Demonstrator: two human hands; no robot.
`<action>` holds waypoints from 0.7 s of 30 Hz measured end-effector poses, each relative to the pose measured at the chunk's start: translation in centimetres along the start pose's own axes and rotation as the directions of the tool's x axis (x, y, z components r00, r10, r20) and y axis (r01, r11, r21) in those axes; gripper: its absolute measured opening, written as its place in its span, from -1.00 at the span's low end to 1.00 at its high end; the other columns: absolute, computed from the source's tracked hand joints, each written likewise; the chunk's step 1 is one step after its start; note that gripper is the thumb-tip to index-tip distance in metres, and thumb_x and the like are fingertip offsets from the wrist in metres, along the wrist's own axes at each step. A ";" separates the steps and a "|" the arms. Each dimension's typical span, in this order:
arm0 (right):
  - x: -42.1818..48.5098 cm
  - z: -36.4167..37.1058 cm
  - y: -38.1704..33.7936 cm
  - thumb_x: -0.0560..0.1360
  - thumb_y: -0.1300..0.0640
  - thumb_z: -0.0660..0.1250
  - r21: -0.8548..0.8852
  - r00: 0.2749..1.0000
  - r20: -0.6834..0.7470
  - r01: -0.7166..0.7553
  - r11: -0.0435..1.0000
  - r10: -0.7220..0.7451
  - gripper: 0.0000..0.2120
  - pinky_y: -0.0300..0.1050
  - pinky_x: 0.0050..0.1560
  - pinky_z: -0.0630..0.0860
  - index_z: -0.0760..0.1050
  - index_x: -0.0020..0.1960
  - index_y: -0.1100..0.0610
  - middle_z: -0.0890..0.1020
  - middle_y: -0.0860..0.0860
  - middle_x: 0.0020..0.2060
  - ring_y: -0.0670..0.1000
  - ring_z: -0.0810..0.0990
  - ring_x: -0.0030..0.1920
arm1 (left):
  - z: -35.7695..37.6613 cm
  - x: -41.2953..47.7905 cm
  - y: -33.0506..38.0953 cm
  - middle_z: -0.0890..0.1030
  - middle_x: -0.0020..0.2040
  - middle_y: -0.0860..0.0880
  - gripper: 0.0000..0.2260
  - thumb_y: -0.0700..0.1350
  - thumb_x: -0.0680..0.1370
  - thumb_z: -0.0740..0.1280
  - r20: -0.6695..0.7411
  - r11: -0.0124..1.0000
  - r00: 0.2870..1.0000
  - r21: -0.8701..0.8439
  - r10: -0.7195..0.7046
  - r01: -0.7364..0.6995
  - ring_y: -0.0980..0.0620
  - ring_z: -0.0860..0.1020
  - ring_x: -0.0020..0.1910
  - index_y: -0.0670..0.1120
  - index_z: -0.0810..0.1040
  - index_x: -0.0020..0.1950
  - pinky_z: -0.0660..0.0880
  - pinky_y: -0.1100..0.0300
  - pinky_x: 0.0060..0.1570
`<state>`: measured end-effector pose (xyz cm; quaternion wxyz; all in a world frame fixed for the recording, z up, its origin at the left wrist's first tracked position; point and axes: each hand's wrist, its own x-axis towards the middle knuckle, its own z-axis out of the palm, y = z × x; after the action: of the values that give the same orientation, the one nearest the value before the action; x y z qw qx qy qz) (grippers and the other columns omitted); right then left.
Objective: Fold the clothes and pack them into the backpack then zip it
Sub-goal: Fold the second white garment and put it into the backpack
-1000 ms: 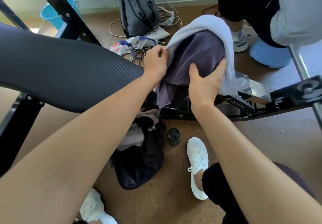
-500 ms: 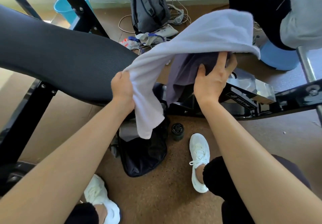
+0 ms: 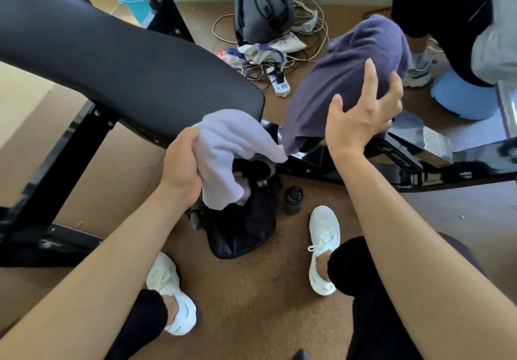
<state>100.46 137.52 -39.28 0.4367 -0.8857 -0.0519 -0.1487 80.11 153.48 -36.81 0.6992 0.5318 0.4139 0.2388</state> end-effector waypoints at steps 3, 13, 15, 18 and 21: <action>-1.8 -0.4 -0.6 0.46 0.10 0.44 0.062 0.996 0.036 0.079 0.995 -0.081 -0.42 0.16 0.27 0.33 0.43 0.46 -0.07 0.33 0.09 0.46 0.16 0.30 0.43 | -1.2 -0.9 0.5 0.67 0.23 -0.16 -0.62 -0.10 0.67 0.11 0.060 1.000 0.998 -0.007 -0.008 0.009 -0.05 0.61 0.27 -0.26 0.61 0.27 0.53 -0.01 0.30; -10.1 0.4 -3.0 0.49 0.00 0.50 0.357 0.453 0.845 -0.079 0.931 -0.285 -0.82 0.03 0.04 0.64 0.66 0.07 0.03 0.72 -0.02 -0.07 0.00 0.69 -0.04 | -5.8 -4.5 0.5 0.68 0.24 -0.10 -0.61 -0.02 0.72 0.04 0.188 0.964 0.982 -0.252 -0.032 0.079 -0.03 0.60 0.31 -0.07 0.64 0.24 0.52 0.05 0.23; -10.7 0.8 -3.1 0.51 0.07 0.49 0.382 0.429 0.853 -0.129 0.915 -0.296 -0.91 0.06 -0.05 0.63 0.65 -0.06 0.09 0.72 0.09 -0.17 0.01 0.67 -0.16 | -7.1 -4.7 -0.3 0.64 0.31 -0.15 -0.61 -0.03 0.70 0.05 0.200 0.958 0.979 -0.272 -0.030 0.085 -0.08 0.57 0.34 -0.12 0.58 0.33 0.51 0.01 0.28; -11.1 1.2 -3.3 0.56 0.15 0.45 0.390 0.351 0.886 -0.215 0.895 -0.301 -0.86 -0.04 -0.18 0.49 0.59 -0.09 0.22 0.62 0.15 -0.26 -0.01 0.54 -0.24 | -9.7 -4.6 -2.7 0.64 0.24 -0.14 -0.64 -0.04 0.61 0.14 0.205 0.966 0.975 -0.222 -0.088 0.134 -0.10 0.61 0.22 -0.17 0.58 0.26 0.51 0.03 0.21; -11.5 1.5 -3.7 0.60 0.22 0.38 0.398 0.243 0.910 -0.284 0.872 -0.336 -0.90 -0.12 -0.13 0.50 0.59 0.00 0.27 0.63 0.07 -0.21 -0.04 0.57 -0.18 | -11.1 -4.0 -4.7 0.51 -0.14 -0.15 -0.77 -0.02 0.54 0.26 0.269 0.958 0.938 0.243 -0.218 0.153 -0.08 0.48 -0.11 -0.18 0.53 -0.08 0.35 0.06 -0.08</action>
<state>89.02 141.41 -40.86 0.5149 -0.6421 -0.3603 0.4390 68.18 154.98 -41.01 0.7097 0.5931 0.3779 0.0432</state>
